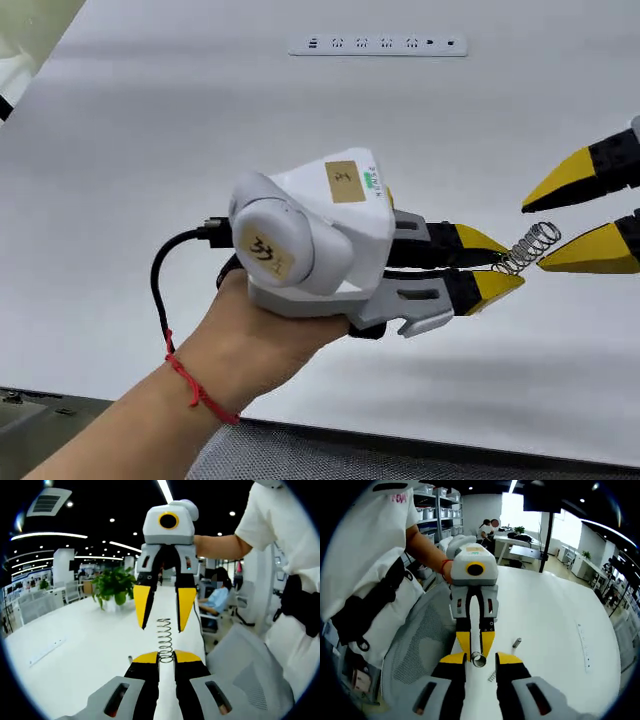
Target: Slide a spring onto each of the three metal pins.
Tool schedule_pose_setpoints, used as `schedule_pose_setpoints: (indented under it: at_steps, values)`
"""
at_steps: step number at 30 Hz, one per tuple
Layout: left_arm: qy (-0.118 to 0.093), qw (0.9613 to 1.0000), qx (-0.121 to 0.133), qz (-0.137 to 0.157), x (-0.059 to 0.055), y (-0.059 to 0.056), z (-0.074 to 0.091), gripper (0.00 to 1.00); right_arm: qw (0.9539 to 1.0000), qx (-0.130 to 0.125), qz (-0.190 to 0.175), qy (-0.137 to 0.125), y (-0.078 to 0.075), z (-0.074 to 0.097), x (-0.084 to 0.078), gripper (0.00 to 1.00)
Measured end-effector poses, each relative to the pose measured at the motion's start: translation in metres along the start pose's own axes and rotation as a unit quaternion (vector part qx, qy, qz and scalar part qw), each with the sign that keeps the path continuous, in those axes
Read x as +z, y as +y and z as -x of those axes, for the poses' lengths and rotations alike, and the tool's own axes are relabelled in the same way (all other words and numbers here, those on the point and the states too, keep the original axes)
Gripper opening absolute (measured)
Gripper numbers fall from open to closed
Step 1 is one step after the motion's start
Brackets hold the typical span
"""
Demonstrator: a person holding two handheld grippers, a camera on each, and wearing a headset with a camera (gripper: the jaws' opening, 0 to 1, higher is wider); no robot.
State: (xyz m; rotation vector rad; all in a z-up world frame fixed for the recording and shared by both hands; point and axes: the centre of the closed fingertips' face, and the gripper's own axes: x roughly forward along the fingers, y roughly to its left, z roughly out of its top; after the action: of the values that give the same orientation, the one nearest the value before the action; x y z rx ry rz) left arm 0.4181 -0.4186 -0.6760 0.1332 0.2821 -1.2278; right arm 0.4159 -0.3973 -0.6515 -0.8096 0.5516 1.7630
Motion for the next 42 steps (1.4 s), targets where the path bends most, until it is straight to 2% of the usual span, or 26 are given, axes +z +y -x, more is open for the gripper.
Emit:
schedule_pose_setpoints:
  at_steps: [3, 5, 9, 23, 42]
  values:
    - [0.001, 1.0000, -0.002, -0.003, -0.001, -0.001, -0.001, 0.11, 0.9980, 0.030, 0.037, 0.041, 0.005, -0.006, -0.006, 0.24]
    - [-0.001, 1.0000, -0.002, -0.004, -0.001, -0.002, -0.001, 0.11, 0.9960, 0.050, 0.048, 0.056, 0.008, -0.010, -0.007, 0.23]
    - [-0.006, 1.0000, 0.000, -0.003, -0.001, -0.001, 0.000, 0.11, 0.9924, 0.068, 0.065, 0.079, 0.009, -0.013, -0.011, 0.21]
    - [-0.024, 0.9997, 0.004, 0.003, 0.002, 0.001, 0.004, 0.11, 0.9893, 0.089, 0.071, 0.091, 0.008, -0.013, -0.010, 0.14]
    - [-0.029, 0.9995, 0.006, 0.003, 0.001, 0.001, 0.006, 0.11, 0.9888, 0.083, 0.074, 0.100, 0.007, -0.016, -0.008, 0.12]
